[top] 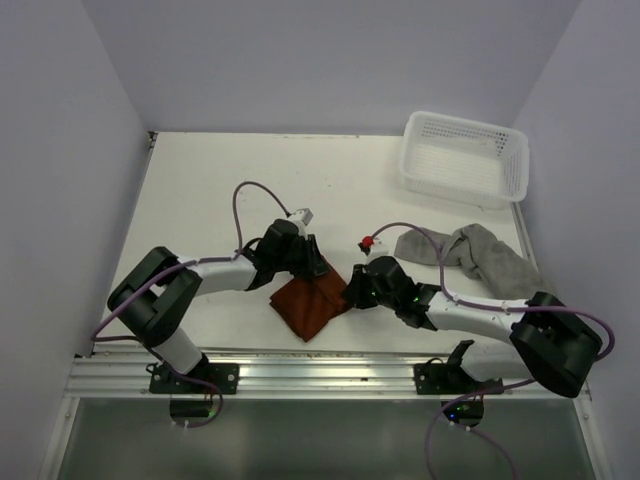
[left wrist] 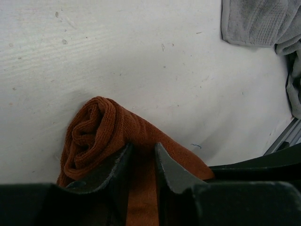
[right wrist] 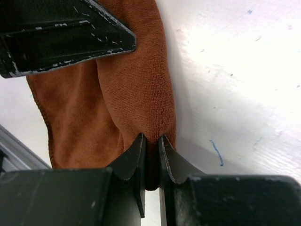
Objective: Roll the towels
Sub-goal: Roll the towel
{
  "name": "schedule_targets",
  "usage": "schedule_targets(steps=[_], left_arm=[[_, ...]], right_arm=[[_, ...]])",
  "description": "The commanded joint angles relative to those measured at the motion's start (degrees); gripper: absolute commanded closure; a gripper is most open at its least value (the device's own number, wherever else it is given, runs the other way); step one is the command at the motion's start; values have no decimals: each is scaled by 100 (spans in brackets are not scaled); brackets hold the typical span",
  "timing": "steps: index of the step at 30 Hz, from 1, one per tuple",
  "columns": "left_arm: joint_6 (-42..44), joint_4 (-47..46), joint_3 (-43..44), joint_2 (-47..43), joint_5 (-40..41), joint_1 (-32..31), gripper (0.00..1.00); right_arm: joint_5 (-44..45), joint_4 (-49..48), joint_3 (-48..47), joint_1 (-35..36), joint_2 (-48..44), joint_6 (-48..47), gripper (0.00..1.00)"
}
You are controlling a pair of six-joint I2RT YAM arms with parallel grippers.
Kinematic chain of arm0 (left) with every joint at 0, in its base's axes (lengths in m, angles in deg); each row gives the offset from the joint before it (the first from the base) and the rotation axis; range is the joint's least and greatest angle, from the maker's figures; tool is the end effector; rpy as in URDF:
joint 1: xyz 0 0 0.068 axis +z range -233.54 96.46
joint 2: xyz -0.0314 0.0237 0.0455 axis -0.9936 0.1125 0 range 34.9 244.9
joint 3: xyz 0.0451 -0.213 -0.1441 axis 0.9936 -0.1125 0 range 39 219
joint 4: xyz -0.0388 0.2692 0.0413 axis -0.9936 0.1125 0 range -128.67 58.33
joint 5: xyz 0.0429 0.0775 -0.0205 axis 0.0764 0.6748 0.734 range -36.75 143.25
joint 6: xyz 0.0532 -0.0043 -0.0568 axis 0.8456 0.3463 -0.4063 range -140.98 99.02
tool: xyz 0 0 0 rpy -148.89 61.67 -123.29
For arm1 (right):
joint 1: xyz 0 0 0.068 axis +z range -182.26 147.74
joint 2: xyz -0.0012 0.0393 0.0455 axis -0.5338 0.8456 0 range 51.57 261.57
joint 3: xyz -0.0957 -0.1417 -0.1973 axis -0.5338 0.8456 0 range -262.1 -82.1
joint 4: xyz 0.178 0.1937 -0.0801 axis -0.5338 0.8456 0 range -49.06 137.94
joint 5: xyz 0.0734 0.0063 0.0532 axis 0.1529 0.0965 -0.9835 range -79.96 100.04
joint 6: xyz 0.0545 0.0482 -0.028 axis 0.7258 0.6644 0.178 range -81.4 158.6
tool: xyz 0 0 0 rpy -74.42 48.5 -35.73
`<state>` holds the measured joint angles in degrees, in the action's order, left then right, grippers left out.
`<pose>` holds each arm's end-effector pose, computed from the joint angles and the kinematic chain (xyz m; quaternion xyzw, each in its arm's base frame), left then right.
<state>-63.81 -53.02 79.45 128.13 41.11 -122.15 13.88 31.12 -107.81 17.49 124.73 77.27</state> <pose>0.2631 -0.2280 0.1082 0.0130 0.8965 -0.3543 0.2657 0.1828 0.2092 0.1183 -0.0719 0.8941 0.2861 0.3371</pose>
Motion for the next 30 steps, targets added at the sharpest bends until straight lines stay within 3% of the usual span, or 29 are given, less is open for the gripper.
schedule_targets(steps=[1, 8, 13, 21, 30], left_arm=[[222, 529, 393, -208, 256, 134, 70], [284, 846, 710, -490, 300, 152, 70], [266, 916, 736, -744, 283, 152, 69], [187, 925, 632, -1035, 265, 161, 69], [29, 723, 517, -1149, 63, 152, 69]], right_arm=[[380, 534, -206, 16, -311, -650, 100], [1092, 850, -329, 359, -452, -1142, 100], [2057, 965, -522, 912, -382, -1529, 100], [2885, 1263, -751, 1519, -189, -1617, 100], [4570, 1676, -1225, 2599, 540, -1767, 100]])
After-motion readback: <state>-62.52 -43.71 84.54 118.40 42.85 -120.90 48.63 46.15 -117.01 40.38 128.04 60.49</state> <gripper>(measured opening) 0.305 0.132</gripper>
